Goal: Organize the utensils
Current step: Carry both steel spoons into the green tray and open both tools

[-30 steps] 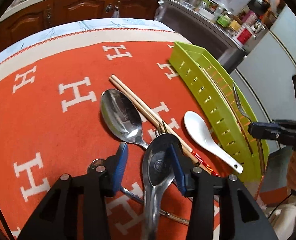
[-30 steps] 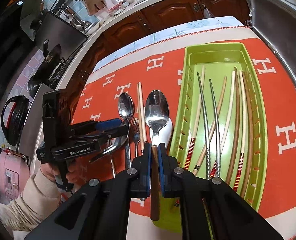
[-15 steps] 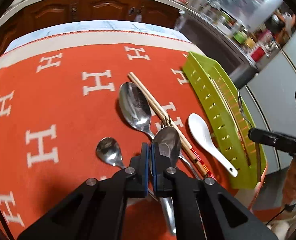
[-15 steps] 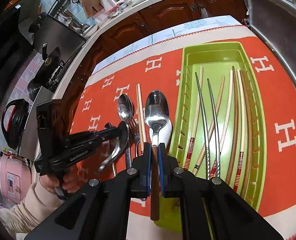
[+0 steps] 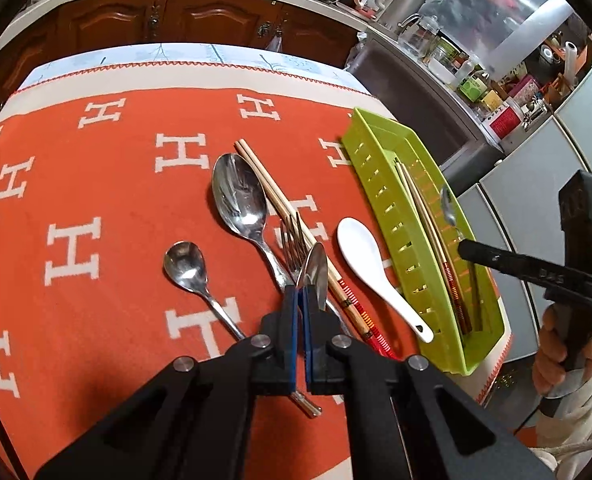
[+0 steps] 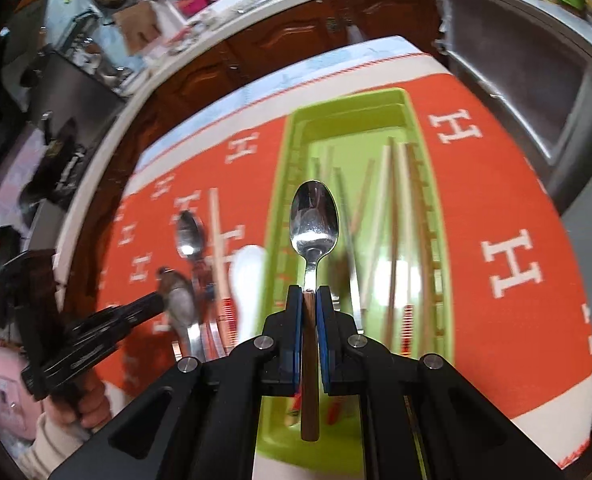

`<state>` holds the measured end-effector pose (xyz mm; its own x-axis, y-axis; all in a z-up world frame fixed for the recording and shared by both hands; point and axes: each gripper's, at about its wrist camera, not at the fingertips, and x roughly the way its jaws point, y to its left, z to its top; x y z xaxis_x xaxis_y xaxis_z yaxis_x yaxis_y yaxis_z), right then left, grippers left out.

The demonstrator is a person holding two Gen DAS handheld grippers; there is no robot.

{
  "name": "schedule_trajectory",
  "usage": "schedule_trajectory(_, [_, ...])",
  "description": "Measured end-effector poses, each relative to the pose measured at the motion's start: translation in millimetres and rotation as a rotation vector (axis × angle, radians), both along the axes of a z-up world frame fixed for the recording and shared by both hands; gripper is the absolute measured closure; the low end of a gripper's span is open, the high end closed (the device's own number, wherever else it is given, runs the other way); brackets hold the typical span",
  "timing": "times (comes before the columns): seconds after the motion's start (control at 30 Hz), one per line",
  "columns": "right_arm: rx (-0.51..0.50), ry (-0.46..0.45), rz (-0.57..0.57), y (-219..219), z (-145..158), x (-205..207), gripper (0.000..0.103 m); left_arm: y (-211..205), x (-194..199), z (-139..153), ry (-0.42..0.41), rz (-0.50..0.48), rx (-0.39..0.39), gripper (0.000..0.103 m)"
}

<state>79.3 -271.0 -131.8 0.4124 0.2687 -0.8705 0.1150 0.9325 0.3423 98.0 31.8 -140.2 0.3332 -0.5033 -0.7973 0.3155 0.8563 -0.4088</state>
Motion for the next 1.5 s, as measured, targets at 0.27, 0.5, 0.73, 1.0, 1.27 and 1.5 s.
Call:
schedule_trajectory(0.27, [-0.009, 0.002, -0.002, 1, -5, 0, 0.089, 4, -9, 13, -0.040, 0.002, -0.026, 0.103])
schedule_trajectory(0.5, [0.043, -0.058, 0.042, 13, 17, -3, 0.088, 3, -15, 35, -0.072, -0.018, -0.073, 0.103])
schedule_trajectory(0.73, [0.063, -0.074, 0.015, 4, 27, -9, 0.088, -27, -16, 72, -0.134, -0.081, -0.110, 0.103])
schedule_trajectory(1.0, [0.086, -0.098, -0.046, -24, 30, -24, 0.088, -92, 0, 68, -0.122, -0.183, -0.061, 0.103])
schedule_trajectory(1.27, [0.108, -0.086, -0.098, -49, 21, -39, 0.088, -134, 4, 41, -0.101, -0.249, 0.052, 0.102])
schedule_trajectory(1.5, [0.122, -0.083, -0.088, -49, 15, -39, 0.088, -113, -3, 48, -0.085, -0.198, 0.050, 0.096])
